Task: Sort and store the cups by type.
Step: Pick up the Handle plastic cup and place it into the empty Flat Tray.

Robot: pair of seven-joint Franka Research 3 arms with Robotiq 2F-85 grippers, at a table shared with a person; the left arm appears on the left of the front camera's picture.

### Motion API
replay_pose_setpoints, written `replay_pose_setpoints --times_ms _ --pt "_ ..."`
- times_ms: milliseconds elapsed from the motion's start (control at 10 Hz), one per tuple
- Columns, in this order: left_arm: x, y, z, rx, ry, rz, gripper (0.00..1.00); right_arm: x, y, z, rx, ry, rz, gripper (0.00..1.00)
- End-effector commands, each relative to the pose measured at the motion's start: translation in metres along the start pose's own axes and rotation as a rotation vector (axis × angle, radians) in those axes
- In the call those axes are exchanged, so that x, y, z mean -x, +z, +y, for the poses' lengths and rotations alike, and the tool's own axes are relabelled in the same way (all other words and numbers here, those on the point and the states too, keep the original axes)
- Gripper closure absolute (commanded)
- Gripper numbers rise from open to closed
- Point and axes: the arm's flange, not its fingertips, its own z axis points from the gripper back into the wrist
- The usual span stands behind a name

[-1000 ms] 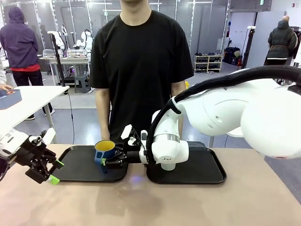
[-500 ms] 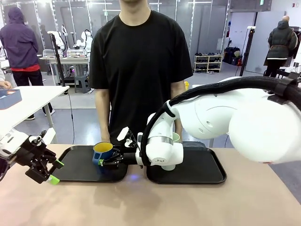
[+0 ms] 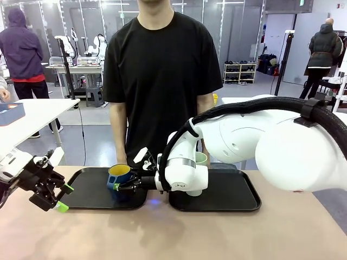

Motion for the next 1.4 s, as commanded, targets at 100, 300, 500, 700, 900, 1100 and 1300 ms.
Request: replay_pose_setpoints --times_ms 100,300,500,700,900,1100,1300 --pt "0.0 -0.001 0.0 -0.026 -0.014 -0.012 0.0 0.005 -0.005 0.002 0.043 0.001 0.004 0.23" --pt "0.0 -0.001 0.0 -0.026 -0.014 -0.012 0.0 0.006 -0.002 0.003 0.051 -0.007 -0.003 0.23" --pt "0.0 -0.001 0.0 -0.026 -0.014 -0.012 0.0 0.007 -0.002 0.002 0.06 -0.016 0.001 0.1" --pt "0.0 -0.001 0.0 -0.026 -0.014 -0.012 0.0 0.007 -0.001 0.002 0.053 -0.015 0.002 0.0" --pt "0.0 -0.001 0.0 -0.026 -0.014 -0.012 0.0 0.006 0.002 0.003 0.061 -0.014 0.007 0.0" --pt "0.0 -0.001 0.0 -0.026 -0.014 -0.012 0.0 0.007 0.005 0.005 0.072 -0.021 0.01 0.0" --pt "0.0 -0.001 0.0 -0.026 -0.014 -0.012 0.0 0.01 0.009 0.006 0.08 -0.03 0.018 0.0"
